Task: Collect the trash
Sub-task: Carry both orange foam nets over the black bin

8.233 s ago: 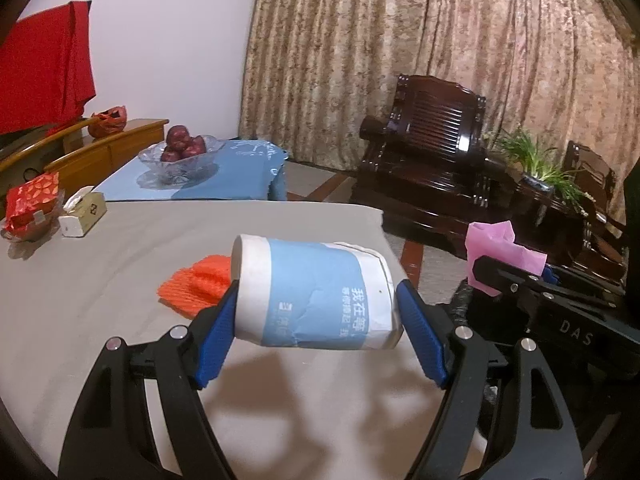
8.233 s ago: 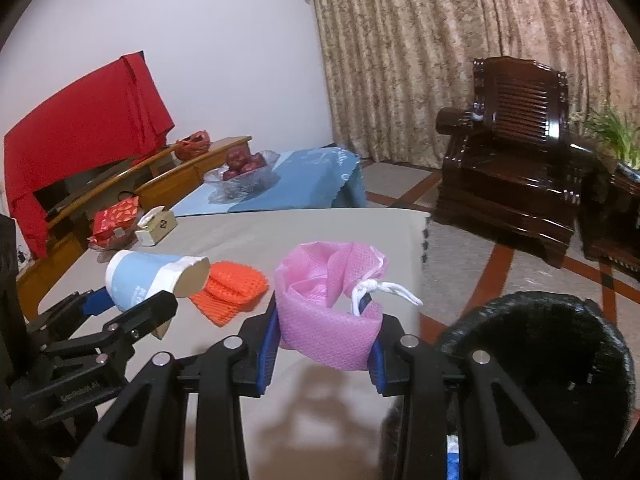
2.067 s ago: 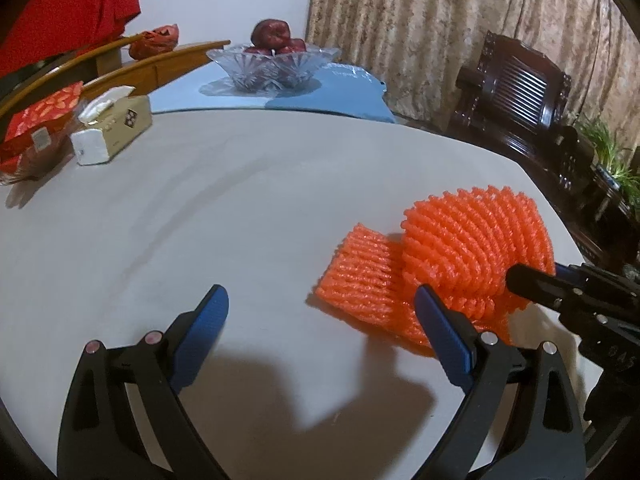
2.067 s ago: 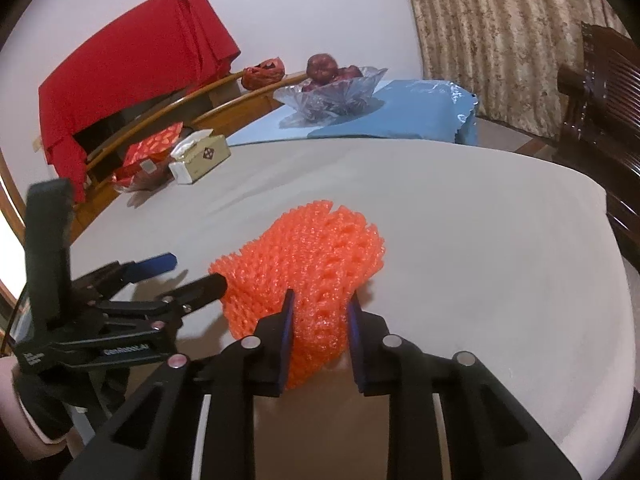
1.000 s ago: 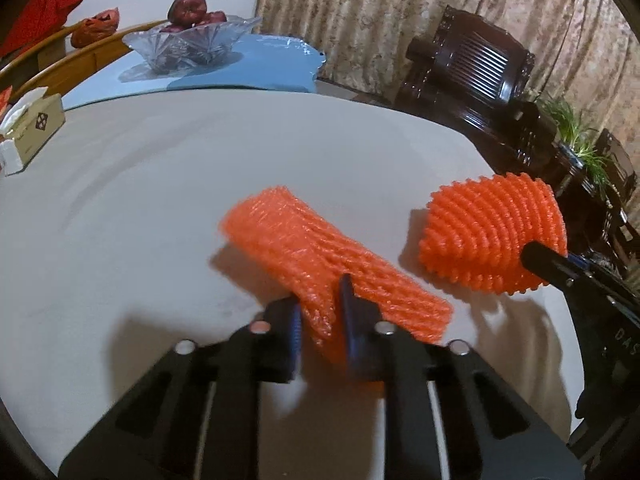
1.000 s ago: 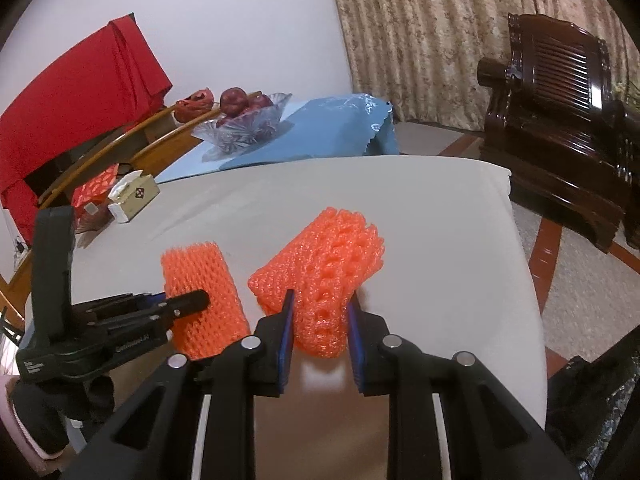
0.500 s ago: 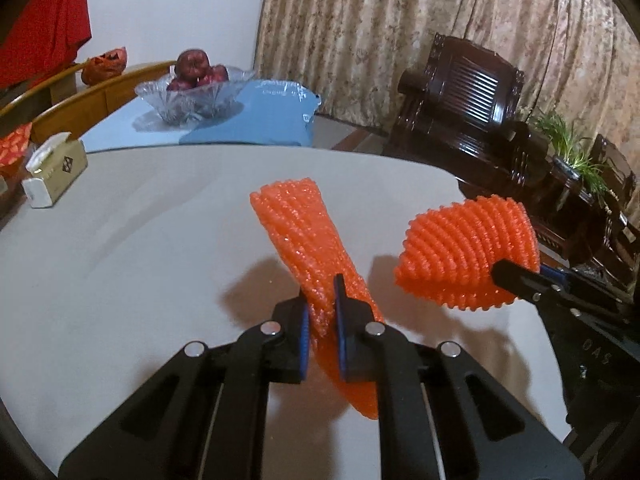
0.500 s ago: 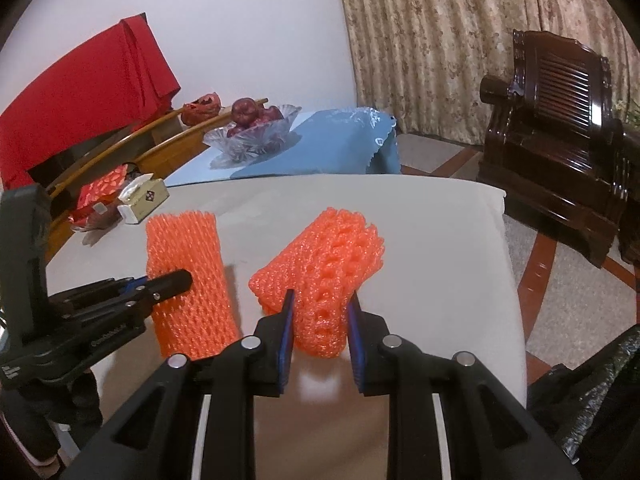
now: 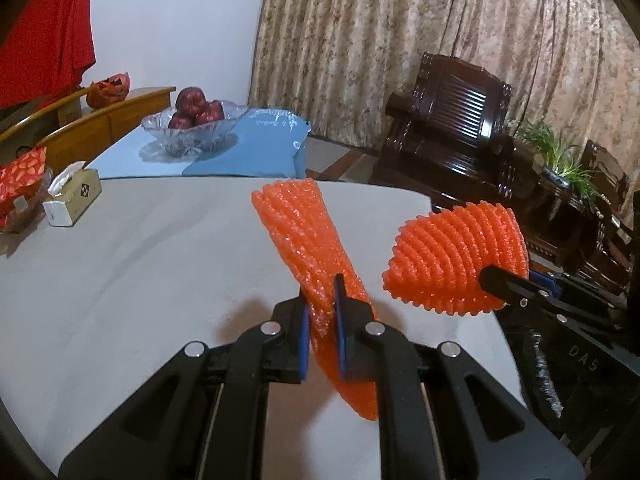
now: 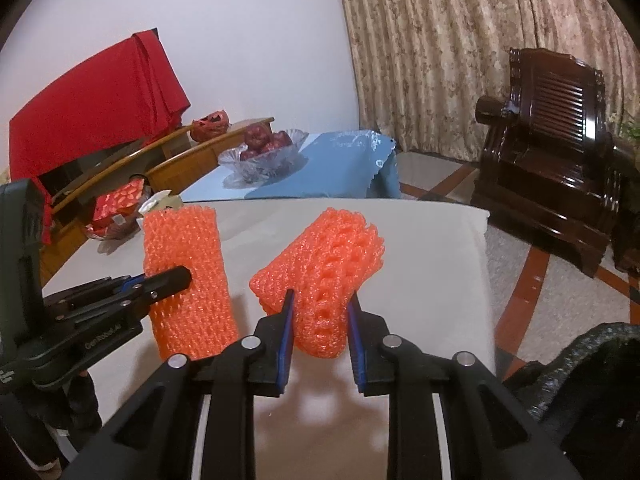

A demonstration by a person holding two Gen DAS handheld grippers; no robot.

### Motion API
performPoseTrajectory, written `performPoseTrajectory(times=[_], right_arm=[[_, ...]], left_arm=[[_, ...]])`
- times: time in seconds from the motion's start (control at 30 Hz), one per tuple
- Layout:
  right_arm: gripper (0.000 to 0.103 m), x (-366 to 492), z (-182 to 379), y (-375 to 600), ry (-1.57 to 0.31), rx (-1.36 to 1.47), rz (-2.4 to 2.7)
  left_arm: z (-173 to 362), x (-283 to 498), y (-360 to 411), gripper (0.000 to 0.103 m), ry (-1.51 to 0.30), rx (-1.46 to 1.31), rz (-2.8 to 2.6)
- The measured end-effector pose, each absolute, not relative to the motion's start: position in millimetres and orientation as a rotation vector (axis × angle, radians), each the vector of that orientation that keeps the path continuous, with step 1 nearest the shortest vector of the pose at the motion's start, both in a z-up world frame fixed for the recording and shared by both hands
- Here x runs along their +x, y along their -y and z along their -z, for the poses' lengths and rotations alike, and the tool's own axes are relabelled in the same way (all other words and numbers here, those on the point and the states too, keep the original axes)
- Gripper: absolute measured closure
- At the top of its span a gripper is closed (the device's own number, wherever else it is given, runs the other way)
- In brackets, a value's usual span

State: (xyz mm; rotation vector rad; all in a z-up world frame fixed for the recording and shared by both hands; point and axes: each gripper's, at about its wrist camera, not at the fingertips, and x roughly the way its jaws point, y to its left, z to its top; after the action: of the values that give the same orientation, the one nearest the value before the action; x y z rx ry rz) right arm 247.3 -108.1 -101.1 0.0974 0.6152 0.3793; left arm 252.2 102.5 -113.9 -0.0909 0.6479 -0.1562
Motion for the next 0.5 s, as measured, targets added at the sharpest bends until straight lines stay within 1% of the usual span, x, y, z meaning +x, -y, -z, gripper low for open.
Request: performPoseTrajectory(times=[0.5], right_arm=[[0.079, 198.2, 60.2, 128.6, -0.546, 0.091, -0.360]], left_arm=[[83.1, 208.9, -81.6, 0.094, -0.605, -0.079, 0.165]])
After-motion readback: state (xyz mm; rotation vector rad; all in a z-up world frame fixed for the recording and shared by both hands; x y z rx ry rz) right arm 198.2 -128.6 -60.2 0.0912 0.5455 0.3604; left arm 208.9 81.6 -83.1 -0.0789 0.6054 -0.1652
